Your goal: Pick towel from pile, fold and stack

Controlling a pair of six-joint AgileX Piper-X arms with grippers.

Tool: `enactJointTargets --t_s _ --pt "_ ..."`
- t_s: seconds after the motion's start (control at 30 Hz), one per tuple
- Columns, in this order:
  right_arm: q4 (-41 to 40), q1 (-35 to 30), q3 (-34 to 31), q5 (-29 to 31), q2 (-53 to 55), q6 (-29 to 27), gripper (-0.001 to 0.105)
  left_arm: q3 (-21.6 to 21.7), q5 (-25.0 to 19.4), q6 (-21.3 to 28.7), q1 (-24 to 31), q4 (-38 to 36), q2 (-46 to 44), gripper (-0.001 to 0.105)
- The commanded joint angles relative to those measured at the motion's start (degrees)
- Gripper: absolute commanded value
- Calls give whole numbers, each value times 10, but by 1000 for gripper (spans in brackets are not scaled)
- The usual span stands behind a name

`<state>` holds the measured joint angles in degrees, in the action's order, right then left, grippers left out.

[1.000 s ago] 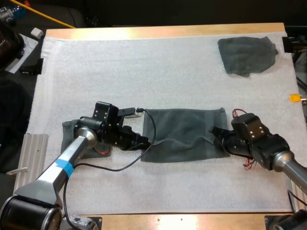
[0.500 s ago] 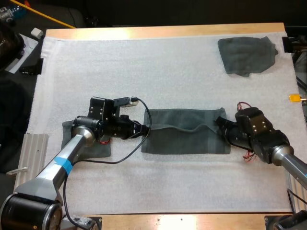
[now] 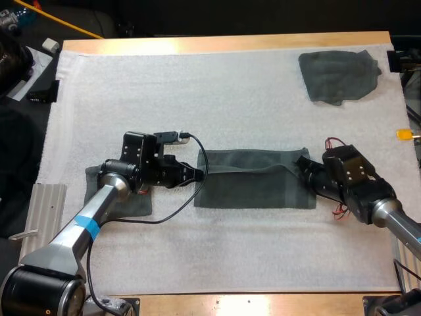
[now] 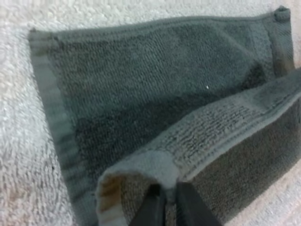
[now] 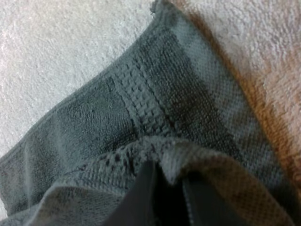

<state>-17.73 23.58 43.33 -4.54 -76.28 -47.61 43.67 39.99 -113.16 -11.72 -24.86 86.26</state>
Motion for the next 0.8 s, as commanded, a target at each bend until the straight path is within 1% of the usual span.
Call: enactJointTargets --t_s 0.0,0.07,0.1,0.13,0.23,0.3,0.37,0.43,0.53,0.6,0.63,0.7,0.77 --pt "5 -5 6 6 2 -8 0 5 -11 -1 0 15 -2 4" --pt "9 -5 5 4 2 -11 2 5 -10 -3 0 18 -1 12" --pt "12 -5 5 4 1 -11 5 4 -8 -4 0 19 -1 18" --pt "15 -5 5 4 1 -10 11 4 -7 -5 0 21 -1 24" --pt "38 -6 4 -1 -3 -7 33 4 -2 -9 -1 34 0 43" --pt "64 -6 5 -6 -3 -5 50 5 7 -13 -1 43 0 56" --pt "97 -7 6 -9 -5 -6 58 8 20 -21 0 58 0 64" --pt "135 -8 6 -14 -5 -11 60 11 38 -32 0 75 -1 67" --pt "170 -8 5 -23 -2 -27 59 21 67 -48 0 94 -1 67" --pt "151 -7 5 -19 -1 -24 57 18 70 -48 0 87 1 66" --pt "144 -6 5 -23 -1 -32 57 19 84 -53 0 85 4 66" --pt "143 -6 4 -32 2 -54 57 26 93 -53 1 81 3 65" --pt "127 -6 5 -39 12 -88 57 30 89 -48 0 69 -6 65"
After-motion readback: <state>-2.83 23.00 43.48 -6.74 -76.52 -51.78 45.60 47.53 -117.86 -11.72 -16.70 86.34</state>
